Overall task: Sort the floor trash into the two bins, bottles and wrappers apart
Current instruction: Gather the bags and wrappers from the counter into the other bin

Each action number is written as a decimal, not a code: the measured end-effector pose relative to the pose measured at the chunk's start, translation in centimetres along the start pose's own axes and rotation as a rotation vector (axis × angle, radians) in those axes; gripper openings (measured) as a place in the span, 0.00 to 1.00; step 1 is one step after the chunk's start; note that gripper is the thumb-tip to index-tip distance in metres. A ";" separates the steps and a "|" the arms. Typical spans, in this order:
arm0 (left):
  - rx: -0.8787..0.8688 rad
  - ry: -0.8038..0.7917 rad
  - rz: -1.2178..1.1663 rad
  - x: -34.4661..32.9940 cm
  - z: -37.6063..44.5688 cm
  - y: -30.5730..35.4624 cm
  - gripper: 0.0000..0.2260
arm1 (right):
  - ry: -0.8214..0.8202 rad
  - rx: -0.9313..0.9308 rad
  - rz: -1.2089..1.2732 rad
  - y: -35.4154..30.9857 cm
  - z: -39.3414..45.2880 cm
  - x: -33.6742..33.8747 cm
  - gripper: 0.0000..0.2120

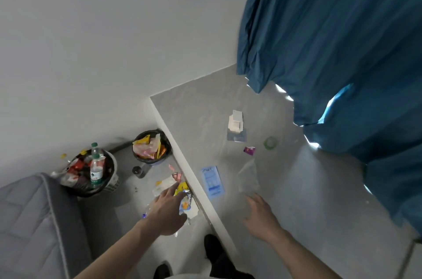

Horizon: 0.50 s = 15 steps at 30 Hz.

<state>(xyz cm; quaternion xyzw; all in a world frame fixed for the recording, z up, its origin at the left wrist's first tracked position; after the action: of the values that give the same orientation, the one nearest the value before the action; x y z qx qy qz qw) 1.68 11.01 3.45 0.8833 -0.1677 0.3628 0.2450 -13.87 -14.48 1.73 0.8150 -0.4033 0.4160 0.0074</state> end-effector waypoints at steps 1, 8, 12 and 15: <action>0.021 0.000 -0.018 0.0 0.9 0.7 0.31 | -0.012 -0.002 -0.013 0.7 1.2 0.8 0.38; 0.141 -0.088 -0.079 -1.5 10.3 4.8 0.30 | -0.060 -0.021 -0.072 5.7 11.6 4.8 0.38; 0.197 -0.121 -0.146 -4.1 17.1 5.7 0.31 | -0.073 -0.063 -0.088 8.3 17.9 4.1 0.43; 0.236 -0.134 -0.161 -6.7 22.6 5.4 0.32 | -0.053 -0.105 -0.092 9.9 23.1 2.8 0.47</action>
<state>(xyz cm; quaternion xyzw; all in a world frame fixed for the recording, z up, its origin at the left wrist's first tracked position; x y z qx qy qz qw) 7.19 -5.17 -13.62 0.9387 -0.0684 0.2996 0.1562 -3.99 -31.01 -14.66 0.8420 -0.3865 0.3718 0.0585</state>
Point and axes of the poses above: each hand's wrist, its own z-axis towards the middle knuckle, its own x-axis out of the back of the hand, y = z × x, the point moved 1 cm from there along z, towards the middle knuckle, and after that the axes turned 4 degrees about -y, right-handed, at the moved point
